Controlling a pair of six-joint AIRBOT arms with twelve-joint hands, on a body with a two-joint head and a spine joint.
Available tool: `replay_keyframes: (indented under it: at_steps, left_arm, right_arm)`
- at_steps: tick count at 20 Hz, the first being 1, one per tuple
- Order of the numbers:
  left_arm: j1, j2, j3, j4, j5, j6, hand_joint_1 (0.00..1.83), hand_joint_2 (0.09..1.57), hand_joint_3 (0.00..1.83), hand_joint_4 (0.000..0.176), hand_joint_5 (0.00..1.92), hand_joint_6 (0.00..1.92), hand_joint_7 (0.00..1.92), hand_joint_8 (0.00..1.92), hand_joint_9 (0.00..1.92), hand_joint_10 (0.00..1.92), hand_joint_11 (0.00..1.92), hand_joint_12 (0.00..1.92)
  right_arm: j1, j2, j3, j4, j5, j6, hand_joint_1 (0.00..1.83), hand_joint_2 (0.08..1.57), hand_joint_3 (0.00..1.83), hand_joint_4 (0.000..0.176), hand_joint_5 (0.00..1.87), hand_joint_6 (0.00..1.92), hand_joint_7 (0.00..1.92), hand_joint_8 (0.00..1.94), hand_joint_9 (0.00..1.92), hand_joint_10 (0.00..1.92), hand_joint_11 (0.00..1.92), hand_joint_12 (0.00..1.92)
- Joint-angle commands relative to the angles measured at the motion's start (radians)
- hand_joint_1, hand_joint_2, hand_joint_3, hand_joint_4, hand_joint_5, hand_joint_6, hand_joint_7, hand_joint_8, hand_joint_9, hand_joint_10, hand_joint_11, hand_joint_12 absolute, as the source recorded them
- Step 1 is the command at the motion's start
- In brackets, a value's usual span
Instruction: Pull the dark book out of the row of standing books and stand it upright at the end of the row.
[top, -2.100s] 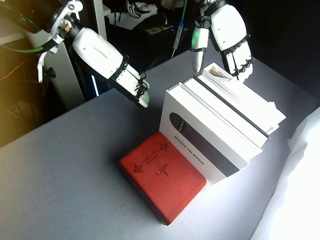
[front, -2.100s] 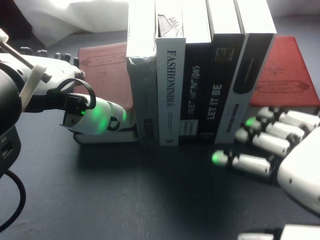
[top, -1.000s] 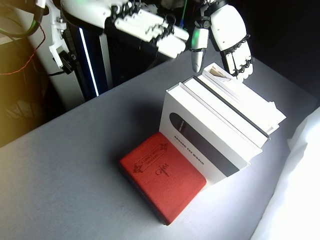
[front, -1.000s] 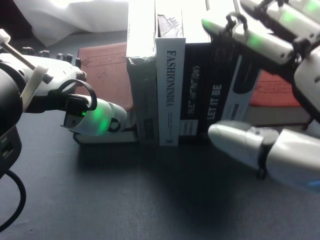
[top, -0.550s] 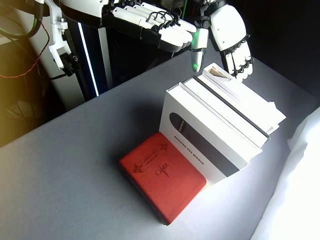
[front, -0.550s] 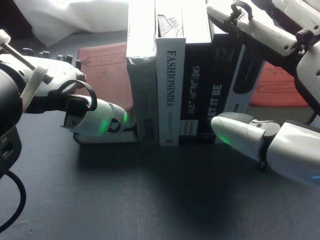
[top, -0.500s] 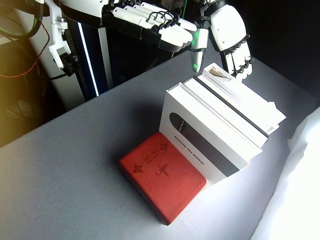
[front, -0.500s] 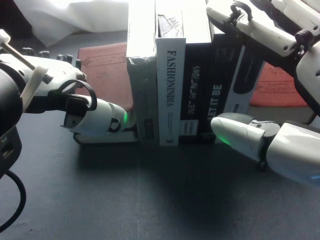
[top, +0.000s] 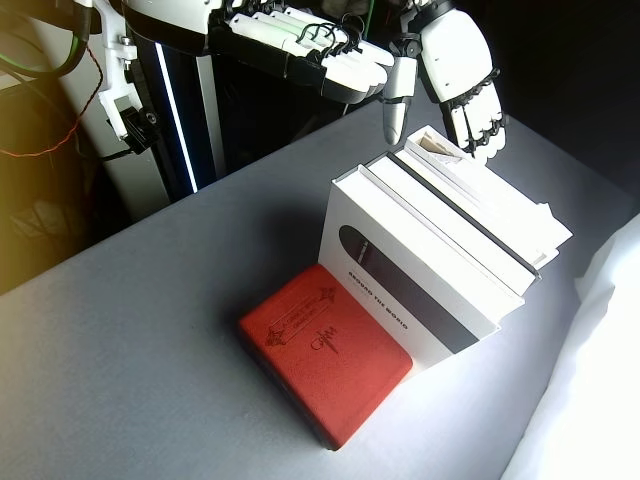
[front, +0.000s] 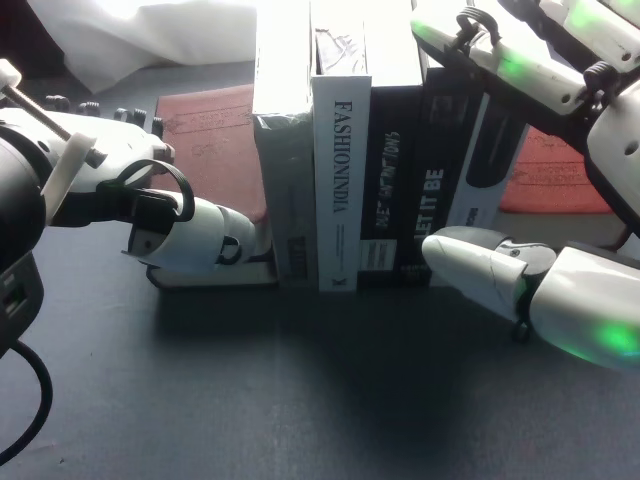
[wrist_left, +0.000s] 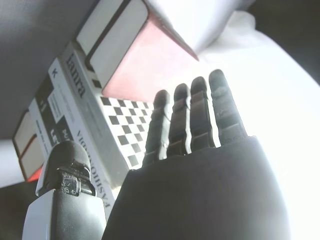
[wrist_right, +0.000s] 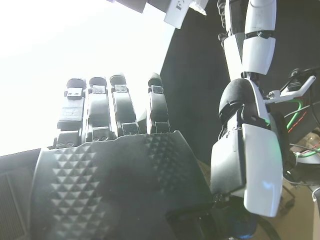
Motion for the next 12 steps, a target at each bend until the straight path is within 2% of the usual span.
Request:
replay_keyframes:
  at_steps: [1, 8, 9, 12]
  left_arm:
    - [-0.014, 0.013, -0.001, 0.086, 0.001, 0.002, 0.00, 1.17, 0.00, 0.000, 0.10, 0.00, 0.05, 0.00, 0.02, 0.00, 0.00, 0.06]
    - [-0.014, 0.013, 0.000, 0.085, -0.004, -0.004, 0.00, 1.18, 0.00, 0.000, 0.13, 0.01, 0.08, 0.01, 0.05, 0.01, 0.02, 0.07]
    - [-0.014, 0.013, 0.000, 0.085, -0.006, -0.003, 0.00, 1.18, 0.00, 0.000, 0.12, 0.00, 0.06, 0.00, 0.03, 0.00, 0.01, 0.07]
    - [-0.013, 0.014, -0.001, 0.091, -0.007, 0.001, 0.00, 1.17, 0.00, 0.000, 0.10, 0.01, 0.06, 0.01, 0.03, 0.01, 0.03, 0.05]
  right_arm:
    - [0.013, 0.008, -0.003, -0.091, -0.085, -0.003, 0.00, 1.10, 0.00, 0.000, 0.02, 0.00, 0.00, 0.00, 0.00, 0.00, 0.00, 0.00]
    - [0.025, -0.028, 0.032, -0.091, -0.110, 0.002, 0.00, 1.10, 0.00, 0.000, 0.02, 0.00, 0.00, 0.00, 0.00, 0.00, 0.00, 0.00]
    - [0.019, -0.046, 0.043, -0.089, -0.111, -0.018, 0.00, 1.10, 0.00, 0.000, 0.03, 0.01, 0.01, 0.01, 0.00, 0.00, 0.00, 0.00]
    - [0.002, -0.136, 0.064, -0.089, -0.221, -0.129, 0.00, 1.11, 0.00, 0.000, 0.03, 0.01, 0.01, 0.00, 0.00, 0.00, 0.00, 0.00]
